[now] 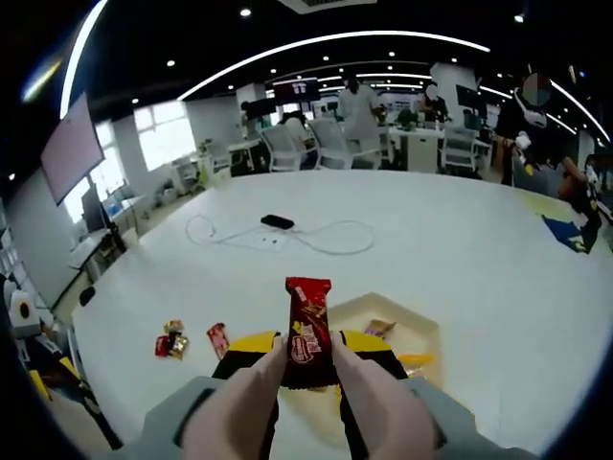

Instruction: Place the target food into the container with the food tongs after gripping and lifting it, then release it inside without dropping or visibly crushing the food.

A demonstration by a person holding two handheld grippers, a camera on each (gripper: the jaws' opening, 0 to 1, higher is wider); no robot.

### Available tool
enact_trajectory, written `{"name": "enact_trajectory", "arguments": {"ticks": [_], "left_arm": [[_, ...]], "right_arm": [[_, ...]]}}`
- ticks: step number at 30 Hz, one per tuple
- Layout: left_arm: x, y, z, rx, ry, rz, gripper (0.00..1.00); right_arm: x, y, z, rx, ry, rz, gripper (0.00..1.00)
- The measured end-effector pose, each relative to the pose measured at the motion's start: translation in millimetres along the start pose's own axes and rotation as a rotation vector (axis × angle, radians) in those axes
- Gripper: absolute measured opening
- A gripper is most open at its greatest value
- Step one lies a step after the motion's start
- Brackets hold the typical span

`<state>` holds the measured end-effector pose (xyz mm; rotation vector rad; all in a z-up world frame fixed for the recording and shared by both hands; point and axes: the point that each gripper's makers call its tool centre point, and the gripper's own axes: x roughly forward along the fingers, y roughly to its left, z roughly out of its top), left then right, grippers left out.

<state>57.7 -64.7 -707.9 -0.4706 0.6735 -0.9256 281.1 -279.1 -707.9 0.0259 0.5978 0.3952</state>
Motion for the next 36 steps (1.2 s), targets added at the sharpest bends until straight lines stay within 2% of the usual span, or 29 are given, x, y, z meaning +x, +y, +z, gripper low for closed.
{"name": "enact_trajectory", "arguments": {"ticks": [14,36], "left_arm": [[2.0,0.2,-0.5,0.0,0.001,-0.002,0.45],[1.6,1.2,-2.0,-0.006,-0.001,0.003,0.45]], "right_arm": [[-6.3,-7.7,-0.7,0.033,-0.006,-0.02,0.23],[-5.4,-7.9,0.3,0.022,-0.003,-0.02,0.23]]}}
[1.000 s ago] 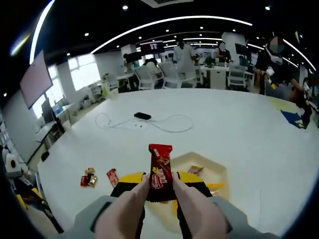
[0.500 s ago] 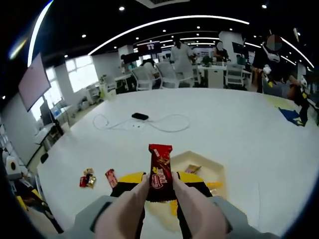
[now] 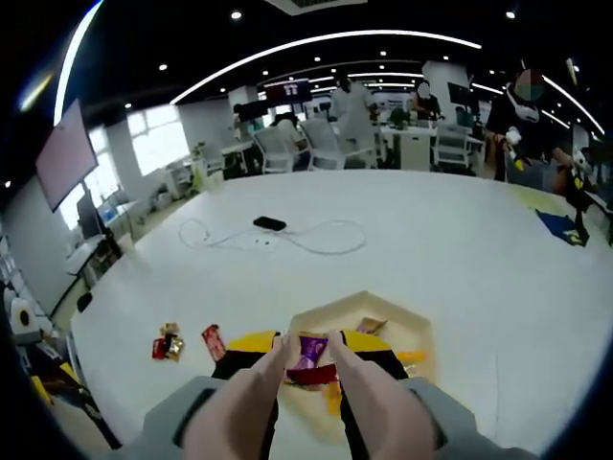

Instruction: Place the target food into the container with the food tongs after gripping and lifting it, then release it inside without dropping or visibly crushing the food.

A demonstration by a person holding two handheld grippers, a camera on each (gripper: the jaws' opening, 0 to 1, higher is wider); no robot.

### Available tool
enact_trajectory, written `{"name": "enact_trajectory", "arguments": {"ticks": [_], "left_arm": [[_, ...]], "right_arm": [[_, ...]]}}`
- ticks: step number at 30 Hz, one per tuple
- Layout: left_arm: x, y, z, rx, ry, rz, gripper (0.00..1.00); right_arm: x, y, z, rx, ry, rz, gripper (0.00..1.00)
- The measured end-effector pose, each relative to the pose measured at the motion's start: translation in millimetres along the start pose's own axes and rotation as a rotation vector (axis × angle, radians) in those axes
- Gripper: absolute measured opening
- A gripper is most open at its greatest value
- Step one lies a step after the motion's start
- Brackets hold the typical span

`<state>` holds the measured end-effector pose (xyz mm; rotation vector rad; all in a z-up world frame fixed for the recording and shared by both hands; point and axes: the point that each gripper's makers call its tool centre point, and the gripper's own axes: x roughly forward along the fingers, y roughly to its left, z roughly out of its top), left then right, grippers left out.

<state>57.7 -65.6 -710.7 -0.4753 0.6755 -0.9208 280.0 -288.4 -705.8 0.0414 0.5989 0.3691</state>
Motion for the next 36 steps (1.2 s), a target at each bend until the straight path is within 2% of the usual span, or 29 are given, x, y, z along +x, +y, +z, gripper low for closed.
{"name": "enact_trajectory", "arguments": {"ticks": [19,36], "left_arm": [[-1,-0.3,-0.8,0.0,0.001,0.0,0.45],[-7,1.2,-0.7,-0.002,-0.008,0.01,0.45]], "right_arm": [[1,3,-1.9,0.006,0.005,0.007,0.25],[12,26,-1.7,-0.014,0.021,0.053,0.25]]}}
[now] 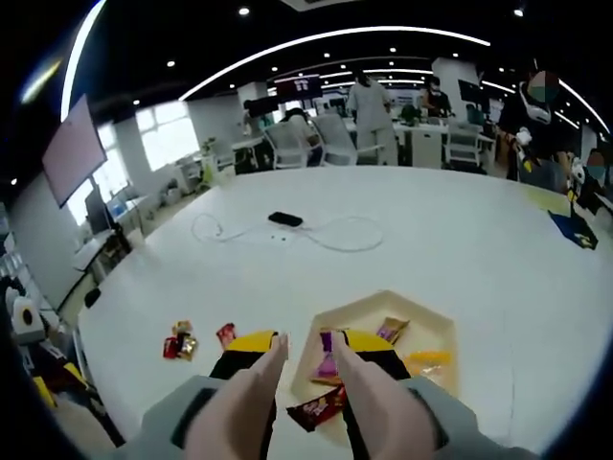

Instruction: Place the target food into the container with the food tongs after gripping and lifting it, then release it inside without dropping or visibly crushing the food.

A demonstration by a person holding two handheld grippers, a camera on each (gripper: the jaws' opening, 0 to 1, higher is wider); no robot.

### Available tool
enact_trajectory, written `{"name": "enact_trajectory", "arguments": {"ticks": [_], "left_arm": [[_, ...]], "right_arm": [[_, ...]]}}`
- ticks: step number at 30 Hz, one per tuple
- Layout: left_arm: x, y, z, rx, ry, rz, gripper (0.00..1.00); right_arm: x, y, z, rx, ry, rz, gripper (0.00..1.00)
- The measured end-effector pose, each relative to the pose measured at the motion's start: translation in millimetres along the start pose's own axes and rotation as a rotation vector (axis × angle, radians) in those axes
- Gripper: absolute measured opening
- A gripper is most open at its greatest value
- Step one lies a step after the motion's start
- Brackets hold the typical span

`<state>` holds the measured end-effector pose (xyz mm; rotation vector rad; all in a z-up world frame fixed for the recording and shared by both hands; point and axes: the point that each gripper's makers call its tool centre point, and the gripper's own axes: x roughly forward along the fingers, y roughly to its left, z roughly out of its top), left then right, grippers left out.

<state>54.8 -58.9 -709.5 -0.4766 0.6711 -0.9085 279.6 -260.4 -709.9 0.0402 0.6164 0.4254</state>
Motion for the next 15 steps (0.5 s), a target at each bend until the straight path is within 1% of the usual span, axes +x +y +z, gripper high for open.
{"name": "enact_trajectory", "arguments": {"ticks": [5,9,11,15], "left_arm": [[1,0.2,-1.5,-0.01,0.001,-0.001,0.45],[1,1.1,-1.3,-0.011,0.005,-0.002,0.45],[-1,7.8,6.1,-0.023,-0.017,0.006,0.45],[-1,8.1,11.0,-0.013,-0.012,0.007,0.45]], "right_arm": [[8,12,-3.2,-0.017,0.019,0.025,0.25],[11,14,-5.3,-0.027,0.031,0.038,0.25],[20,19,-5.5,-0.043,0.049,0.056,0.25],[28,24,0.8,-0.05,0.043,0.073,0.25]]}}
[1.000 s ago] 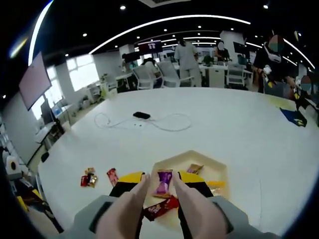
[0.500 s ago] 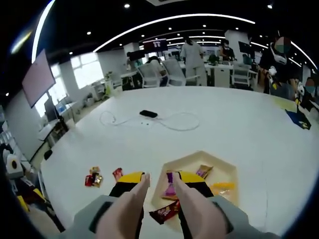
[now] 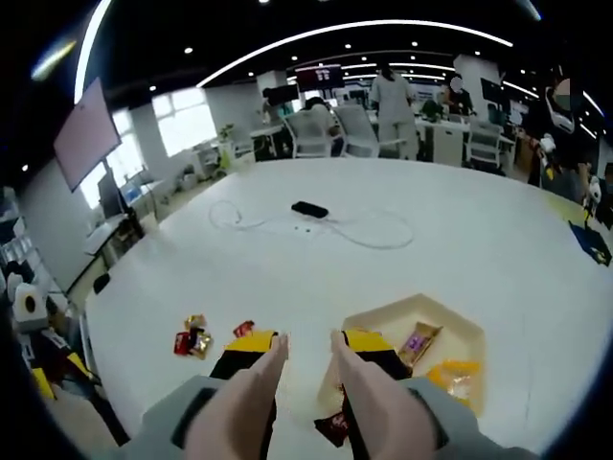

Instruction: Place the target food into the container with the food tongs after gripping and lifting it, then release it inside without dropping or visibly crushing the food.

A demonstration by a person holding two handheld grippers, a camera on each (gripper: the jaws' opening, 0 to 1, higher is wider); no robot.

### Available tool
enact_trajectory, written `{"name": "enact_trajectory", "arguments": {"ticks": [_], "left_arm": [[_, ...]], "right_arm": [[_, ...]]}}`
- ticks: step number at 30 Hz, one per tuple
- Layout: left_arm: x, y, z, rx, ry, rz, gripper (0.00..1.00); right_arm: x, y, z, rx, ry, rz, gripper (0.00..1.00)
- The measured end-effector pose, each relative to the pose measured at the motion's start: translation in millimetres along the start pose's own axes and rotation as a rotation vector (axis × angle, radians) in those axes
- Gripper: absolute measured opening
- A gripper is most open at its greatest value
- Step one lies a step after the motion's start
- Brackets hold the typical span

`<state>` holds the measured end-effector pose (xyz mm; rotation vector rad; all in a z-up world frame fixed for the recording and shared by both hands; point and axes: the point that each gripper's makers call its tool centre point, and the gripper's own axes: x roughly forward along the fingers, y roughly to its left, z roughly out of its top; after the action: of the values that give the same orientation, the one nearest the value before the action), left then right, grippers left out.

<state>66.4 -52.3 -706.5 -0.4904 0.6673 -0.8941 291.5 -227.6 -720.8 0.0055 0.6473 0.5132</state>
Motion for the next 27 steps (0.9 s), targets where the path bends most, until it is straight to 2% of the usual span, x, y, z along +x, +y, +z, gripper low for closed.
{"name": "enact_trajectory", "arguments": {"ticks": [4,6,9,15,20,27], "left_arm": [[-1,1.7,6.2,0.009,-0.007,0.01,0.44],[-2,2.1,10.4,0.066,0.001,0.035,0.43],[-2,-0.7,12.5,0.078,0.003,0.034,0.43],[-3,-0.9,9.5,0.063,-0.026,0.042,0.43],[-3,-3.0,4.5,0.054,-0.023,0.039,0.43],[-3,-5.4,7.9,0.061,-0.026,0.034,0.43]], "right_arm": [[7,6,6.4,-0.013,-0.009,0.023,0.25],[8,7,7.4,-0.017,-0.011,0.03,0.25],[10,8,7.4,-0.025,-0.009,0.038,0.25],[11,12,7.1,-0.031,-0.011,0.046,0.25],[12,18,1.2,-0.037,0.002,0.06,0.25],[12,22,0.9,-0.036,0.001,0.068,0.25]]}}
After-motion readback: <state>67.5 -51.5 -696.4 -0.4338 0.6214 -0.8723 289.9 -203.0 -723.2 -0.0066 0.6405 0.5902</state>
